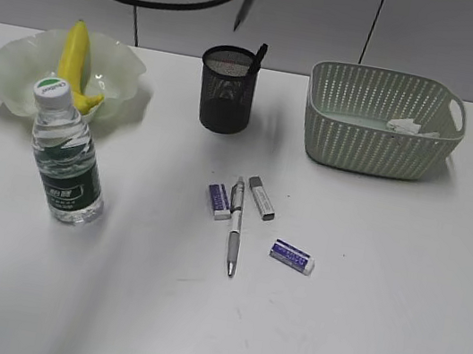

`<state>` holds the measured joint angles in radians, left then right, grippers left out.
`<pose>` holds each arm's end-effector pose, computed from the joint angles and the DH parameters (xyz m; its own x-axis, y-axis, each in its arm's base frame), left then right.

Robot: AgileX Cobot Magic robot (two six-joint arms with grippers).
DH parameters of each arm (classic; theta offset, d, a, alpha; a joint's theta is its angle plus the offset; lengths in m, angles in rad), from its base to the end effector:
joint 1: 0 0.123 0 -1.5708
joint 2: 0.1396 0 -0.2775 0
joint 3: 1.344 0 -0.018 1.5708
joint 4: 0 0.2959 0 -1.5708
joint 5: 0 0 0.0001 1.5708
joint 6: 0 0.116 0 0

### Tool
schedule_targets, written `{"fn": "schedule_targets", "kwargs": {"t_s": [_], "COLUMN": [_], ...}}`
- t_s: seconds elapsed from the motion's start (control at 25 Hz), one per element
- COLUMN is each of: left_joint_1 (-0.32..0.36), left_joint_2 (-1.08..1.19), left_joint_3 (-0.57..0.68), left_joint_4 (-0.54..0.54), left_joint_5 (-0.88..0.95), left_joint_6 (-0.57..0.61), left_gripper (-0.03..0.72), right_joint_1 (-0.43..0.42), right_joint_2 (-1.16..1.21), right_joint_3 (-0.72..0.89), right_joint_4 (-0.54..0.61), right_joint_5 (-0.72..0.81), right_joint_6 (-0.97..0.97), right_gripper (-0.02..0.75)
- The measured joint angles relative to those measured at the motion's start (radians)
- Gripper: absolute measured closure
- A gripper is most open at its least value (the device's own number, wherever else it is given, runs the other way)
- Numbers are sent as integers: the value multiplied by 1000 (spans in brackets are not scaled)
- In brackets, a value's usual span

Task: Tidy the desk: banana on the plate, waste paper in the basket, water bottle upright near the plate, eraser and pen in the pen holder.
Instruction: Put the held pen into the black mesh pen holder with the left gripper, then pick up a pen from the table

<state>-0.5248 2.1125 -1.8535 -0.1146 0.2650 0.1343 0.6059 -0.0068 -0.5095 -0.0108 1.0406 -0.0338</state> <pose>0.4954 -0.2909 0.2567 -0.3523 0.2313 -0.9069 0.5328 0.8462 0.0088 0.0527 0.0352 0.2933 -0.3256 -0.2733 -0.9051 -0.5758 0.8167 -0.0395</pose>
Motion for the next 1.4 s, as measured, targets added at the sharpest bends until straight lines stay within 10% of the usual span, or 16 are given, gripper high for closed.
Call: {"fn": "schedule_targets", "kwargs": {"t_s": [0.56, 0.92, 1.4], "left_joint_1": [11, 11, 11], "left_joint_2": [176, 166, -143], "left_joint_3": [1, 1, 2], "left_joint_4": [1, 0, 91], "left_joint_5": [-152, -149, 260], "left_joint_6": [0, 0, 0], "left_gripper": [595, 342, 328], "right_joint_1": [0, 0, 0], "right_joint_2": [0, 0, 0], "right_joint_3": [0, 0, 0], "right_joint_4": [-1, -1, -3], "right_joint_5": [0, 0, 0], "right_joint_6": [0, 0, 0], "right_gripper": [261, 261, 261]}}
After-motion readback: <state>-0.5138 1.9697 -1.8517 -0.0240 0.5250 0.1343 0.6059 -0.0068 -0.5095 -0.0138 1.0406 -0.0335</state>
